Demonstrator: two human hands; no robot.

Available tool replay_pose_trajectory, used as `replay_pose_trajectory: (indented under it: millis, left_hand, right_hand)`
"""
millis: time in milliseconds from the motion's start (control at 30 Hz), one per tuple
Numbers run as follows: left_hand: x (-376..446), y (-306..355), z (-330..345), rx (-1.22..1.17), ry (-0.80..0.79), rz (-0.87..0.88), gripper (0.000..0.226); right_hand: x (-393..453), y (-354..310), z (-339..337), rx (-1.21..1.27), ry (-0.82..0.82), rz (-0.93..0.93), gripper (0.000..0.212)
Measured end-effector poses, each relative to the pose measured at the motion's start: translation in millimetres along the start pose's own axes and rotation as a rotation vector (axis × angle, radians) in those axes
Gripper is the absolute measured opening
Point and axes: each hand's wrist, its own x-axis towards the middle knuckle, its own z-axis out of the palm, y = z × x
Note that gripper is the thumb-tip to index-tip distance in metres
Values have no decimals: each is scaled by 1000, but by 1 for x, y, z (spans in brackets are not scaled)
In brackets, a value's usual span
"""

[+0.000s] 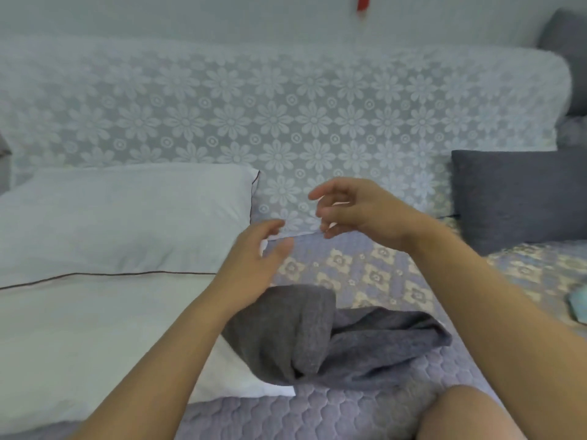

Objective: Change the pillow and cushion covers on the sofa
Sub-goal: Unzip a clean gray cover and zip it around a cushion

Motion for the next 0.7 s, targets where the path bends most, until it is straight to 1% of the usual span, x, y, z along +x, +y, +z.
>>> replay_pose_trajectory:
  millis: [33, 100, 133, 200, 267, 333, 367, 400, 467, 500, 533, 600, 633, 667, 700]
  left_hand:
    - [5, 0, 15, 97, -122, 29, 54]
    - [6, -14, 50, 308, -330, 33, 70]
    - [2, -22, 67, 359, -404, -6, 73]
    - [-9, -39, 93, 375, -472, -79, 70]
    - [-19, -47, 114, 470, -518, -65, 63]
    - [-22, -54, 130, 618, -584, -86, 64]
    - [-22, -56, 136, 678, -629, -121, 69]
    - [-21, -58, 141, 723, -673, -152, 74]
    - [-19, -63, 148, 834, -738, -197, 79]
    - [-18, -64, 150, 884, -761, -206, 71]
    - [-18, -67, 151, 907, -773, -201, 56]
    - [-15, -74, 151, 871, -778, -193, 22]
    - [-12, -75, 148, 819, -749, -193, 13]
    - [-6, -75, 142, 759, -686, -190, 11]
    - [3, -72, 134, 706, -574, -182, 11]
  right_hand:
    - [4, 13, 4, -63, 22, 61, 23]
    - [5, 51, 6, -123, 187, 188, 16]
    - [-1, 76, 3, -200, 285, 275, 14]
    - [-23, 136, -16, -455, 409, 477, 18]
    - [-65, 196, -45, -695, 461, 653, 30]
    - [-113, 241, -74, -869, 453, 816, 44]
    - [-134, 255, -84, -873, 439, 880, 49]
    - [-151, 268, -91, -820, 430, 911, 53]
    - [-171, 284, -98, -678, 435, 876, 54]
    - [-176, 288, -98, -640, 448, 836, 51]
    - [-178, 293, -98, -612, 468, 792, 45]
    - [-180, 297, -93, -561, 511, 737, 21]
    - [-178, 293, -90, -560, 524, 710, 13]
    - [-173, 286, -87, -563, 545, 675, 14]
    - [-166, 275, -85, -573, 562, 640, 16]
